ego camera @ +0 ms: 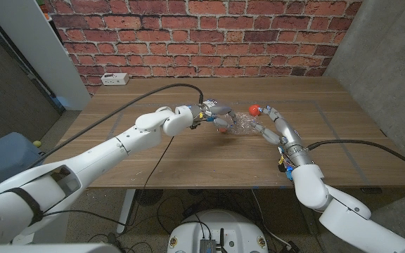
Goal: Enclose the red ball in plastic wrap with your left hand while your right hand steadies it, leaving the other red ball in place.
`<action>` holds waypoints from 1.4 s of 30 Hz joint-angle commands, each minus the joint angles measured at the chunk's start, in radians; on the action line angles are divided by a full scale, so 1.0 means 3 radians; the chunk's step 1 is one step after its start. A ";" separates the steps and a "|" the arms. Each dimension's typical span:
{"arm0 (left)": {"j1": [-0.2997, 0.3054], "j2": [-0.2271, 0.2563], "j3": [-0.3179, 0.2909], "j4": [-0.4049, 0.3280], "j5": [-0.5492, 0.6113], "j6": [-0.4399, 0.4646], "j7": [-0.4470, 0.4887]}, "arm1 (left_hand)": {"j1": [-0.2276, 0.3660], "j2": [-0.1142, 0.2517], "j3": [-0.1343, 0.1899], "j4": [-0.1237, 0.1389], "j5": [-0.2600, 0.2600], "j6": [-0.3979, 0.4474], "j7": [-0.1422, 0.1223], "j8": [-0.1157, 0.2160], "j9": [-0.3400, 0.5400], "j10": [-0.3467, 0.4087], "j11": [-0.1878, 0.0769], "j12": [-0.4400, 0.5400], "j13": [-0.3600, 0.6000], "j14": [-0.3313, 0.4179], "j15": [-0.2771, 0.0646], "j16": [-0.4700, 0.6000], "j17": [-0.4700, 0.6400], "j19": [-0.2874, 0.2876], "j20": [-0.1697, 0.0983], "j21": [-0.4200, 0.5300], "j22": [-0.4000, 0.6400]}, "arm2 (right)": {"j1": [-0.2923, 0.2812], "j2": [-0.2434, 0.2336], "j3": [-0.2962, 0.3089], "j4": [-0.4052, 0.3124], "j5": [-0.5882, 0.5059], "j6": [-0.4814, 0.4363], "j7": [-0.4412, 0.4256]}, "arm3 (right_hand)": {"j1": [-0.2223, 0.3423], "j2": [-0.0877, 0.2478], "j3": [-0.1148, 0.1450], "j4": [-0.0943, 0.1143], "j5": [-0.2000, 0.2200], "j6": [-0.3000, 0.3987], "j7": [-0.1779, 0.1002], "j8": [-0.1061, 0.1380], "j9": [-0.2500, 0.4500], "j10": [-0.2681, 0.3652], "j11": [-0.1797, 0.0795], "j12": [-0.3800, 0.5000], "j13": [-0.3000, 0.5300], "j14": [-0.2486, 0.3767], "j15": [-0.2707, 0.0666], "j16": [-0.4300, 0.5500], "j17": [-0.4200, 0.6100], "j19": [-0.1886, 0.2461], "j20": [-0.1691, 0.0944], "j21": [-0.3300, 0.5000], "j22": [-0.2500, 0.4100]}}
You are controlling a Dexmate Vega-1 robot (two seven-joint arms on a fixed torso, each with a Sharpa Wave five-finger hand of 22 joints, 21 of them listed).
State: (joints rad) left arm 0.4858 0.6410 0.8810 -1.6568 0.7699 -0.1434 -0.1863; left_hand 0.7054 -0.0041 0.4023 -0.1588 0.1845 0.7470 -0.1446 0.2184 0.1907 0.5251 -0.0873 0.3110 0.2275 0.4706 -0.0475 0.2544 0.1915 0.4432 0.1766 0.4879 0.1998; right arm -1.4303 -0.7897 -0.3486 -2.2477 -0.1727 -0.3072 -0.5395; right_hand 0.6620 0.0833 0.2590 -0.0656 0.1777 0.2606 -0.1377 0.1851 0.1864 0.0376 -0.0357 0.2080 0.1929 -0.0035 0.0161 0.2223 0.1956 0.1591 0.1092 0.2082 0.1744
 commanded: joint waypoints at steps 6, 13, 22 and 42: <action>-0.0201 -0.0146 0.0206 0.0138 0.0243 0.0138 -0.0492 | 0.0078 -0.0034 0.0003 -0.0004 0.0023 -0.0333 -0.0060 -0.0130 0.0010 -0.0315 0.0012 -0.0173 -0.0017 -0.0232 -0.0164 -0.0133 -0.0002 0.0016 -0.0097 -0.0056 -0.0039 | -0.0021 0.0023 0.0026 0.0030 -0.0003 0.0043 0.0005 | -0.0029 0.0016 -0.0003 -0.0029 0.0013 0.0008 0.0004 0.0015 -0.0002 0.0019 0.0009 -0.0002 0.0016 0.0020 -0.0006 -0.0009 0.0006 0.0038 0.0000 -0.0003 0.0018; -0.0333 -0.0247 0.0309 0.0347 0.0236 0.0111 -0.0636 | 0.0073 0.0034 0.0010 0.0045 0.0033 -0.0617 -0.0015 -0.0147 0.0013 -0.0496 0.0045 -0.0274 -0.0035 -0.0459 -0.0079 -0.0220 -0.0009 -0.0276 -0.0117 -0.0221 -0.0057 | 0.0010 0.0032 0.0027 0.0043 0.0001 0.0032 0.0022 | -0.0031 0.0018 -0.0004 -0.0033 0.0013 0.0009 0.0004 0.0016 -0.0002 0.0027 0.0011 0.0000 0.0016 0.0021 -0.0007 -0.0010 0.0006 0.0038 0.0000 -0.0003 0.0018; -0.0482 -0.0361 0.0450 0.0480 0.0303 0.0213 -0.0856 | 0.0019 0.0121 0.0053 0.0066 0.0028 -0.0408 0.0076 -0.0046 0.0007 -0.0166 0.0017 -0.0177 -0.0052 -0.0248 -0.0172 -0.0145 -0.0025 -0.0497 -0.0263 -0.0369 -0.0055 | 0.0066 0.0034 0.0027 0.0080 0.0026 0.0031 0.0059 | -0.0034 0.0022 -0.0005 -0.0040 0.0013 0.0009 0.0006 0.0015 -0.0002 0.0030 0.0010 -0.0002 0.0016 0.0022 -0.0008 -0.0012 0.0005 0.0038 0.0000 -0.0005 0.0018; -0.0415 -0.0267 0.0331 0.0510 0.0063 0.0142 -0.0357 | -0.0106 0.0126 0.0062 0.0071 0.0016 -0.0889 0.0028 -0.0147 0.0003 -0.0428 0.0065 -0.0333 -0.0056 -0.0435 0.0021 -0.0258 -0.0028 -0.0576 -0.0048 -0.0479 -0.0041 | 0.0192 0.0032 -0.0017 0.0140 0.0034 0.0015 0.0105 | -0.0045 0.0027 -0.0009 -0.0053 0.0013 0.0011 0.0002 0.0016 -0.0002 0.0031 0.0008 -0.0005 0.0016 0.0026 -0.0008 -0.0014 0.0005 0.0039 0.0001 -0.0007 0.0019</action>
State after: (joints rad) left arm 0.3283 0.5295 1.0218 -1.4945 0.8348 -0.0705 -0.4383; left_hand 0.6856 0.0333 0.4146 -0.1378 0.1886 0.5068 -0.1331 0.1802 0.1914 0.4226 -0.0714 0.2213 0.2095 0.3745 -0.0436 0.1853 0.1814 0.2902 0.1544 0.3557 0.1841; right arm -1.3904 -0.7798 -0.3467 -2.2115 -0.1645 -0.2972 -0.5163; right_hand 0.6555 0.0897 0.2571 -0.0758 0.1777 0.2606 -0.1377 0.1851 0.1864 0.0375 -0.0357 0.2080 0.1929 0.0017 0.0106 0.2175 0.1956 0.1609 0.1073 0.2081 0.1744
